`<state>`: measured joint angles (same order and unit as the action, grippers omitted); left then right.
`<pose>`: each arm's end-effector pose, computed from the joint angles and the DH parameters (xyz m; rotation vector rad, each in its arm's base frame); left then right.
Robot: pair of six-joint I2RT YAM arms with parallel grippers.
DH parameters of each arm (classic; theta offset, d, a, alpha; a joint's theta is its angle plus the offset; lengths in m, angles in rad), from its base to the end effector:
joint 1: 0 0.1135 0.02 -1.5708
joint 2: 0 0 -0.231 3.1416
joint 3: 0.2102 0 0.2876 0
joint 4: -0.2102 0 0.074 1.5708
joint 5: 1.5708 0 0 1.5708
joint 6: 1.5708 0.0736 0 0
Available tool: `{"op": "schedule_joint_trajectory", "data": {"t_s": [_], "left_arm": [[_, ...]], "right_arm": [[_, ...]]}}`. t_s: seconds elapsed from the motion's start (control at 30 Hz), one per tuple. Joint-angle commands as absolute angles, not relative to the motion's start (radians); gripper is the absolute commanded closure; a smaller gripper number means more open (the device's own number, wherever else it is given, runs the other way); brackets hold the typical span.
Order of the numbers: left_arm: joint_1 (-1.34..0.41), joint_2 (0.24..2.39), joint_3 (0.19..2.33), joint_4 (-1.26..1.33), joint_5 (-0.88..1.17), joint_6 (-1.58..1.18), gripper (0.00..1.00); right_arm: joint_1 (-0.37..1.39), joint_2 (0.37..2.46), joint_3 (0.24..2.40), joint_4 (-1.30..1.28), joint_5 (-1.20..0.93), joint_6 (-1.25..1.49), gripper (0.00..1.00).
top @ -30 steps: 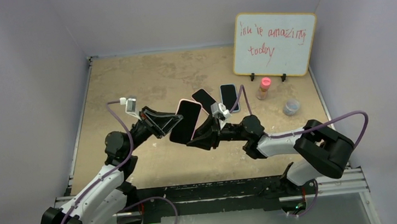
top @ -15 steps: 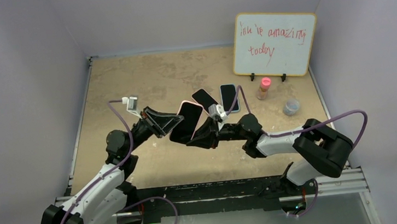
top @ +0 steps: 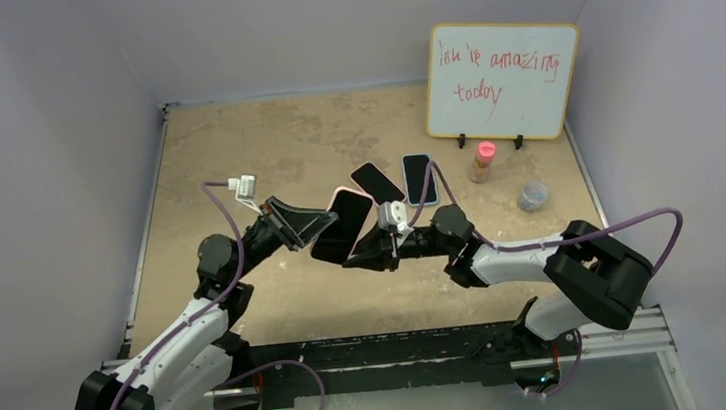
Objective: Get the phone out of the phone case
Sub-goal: Remove the phone case from the phone.
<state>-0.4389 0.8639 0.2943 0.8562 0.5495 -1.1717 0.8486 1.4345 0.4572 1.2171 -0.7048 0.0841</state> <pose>0.2284 -0.1497 0.2267 -0.0092 1.5462 -1.6776 0.1771 0.2731 0.1736 -1.1016 1.0271 1.2292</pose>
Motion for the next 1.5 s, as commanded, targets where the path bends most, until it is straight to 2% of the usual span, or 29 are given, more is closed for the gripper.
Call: {"op": "schedule_joint_trajectory", "data": {"t_s": [0.0,0.17,0.37,0.5,0.8,0.97,1.3,1.47], "left_arm": [[-0.451,0.876,0.297,0.779,0.473,-1.337,1.0],[-0.451,0.879,0.298,0.773,0.468,-1.34,1.0],[-0.451,0.879,0.299,0.794,0.468,-1.33,1.0],[-0.451,0.88,0.295,0.822,0.469,-1.307,1.0],[-0.449,0.869,0.284,0.848,0.402,-1.268,1.0],[-0.448,0.891,0.287,0.903,0.371,-1.286,1.0],[-0.448,0.891,0.278,0.929,0.372,-1.301,1.0],[-0.448,0.872,0.267,0.921,0.381,-1.311,1.0]], "right_arm": [[0.864,1.415,0.535,1.219,-0.69,-0.181,0.97],[0.865,1.414,0.541,1.215,-0.67,-0.19,0.99],[0.865,1.439,0.524,1.315,-0.607,-0.043,0.99],[0.864,1.449,0.498,1.401,-0.594,0.095,0.91],[0.865,1.415,0.371,1.482,-0.514,0.223,0.58],[0.878,1.408,0.318,1.516,-0.532,0.261,0.5],[0.902,1.467,0.342,1.644,-0.524,0.331,0.48],[0.901,1.515,0.346,1.715,-0.516,0.392,0.52]]}}
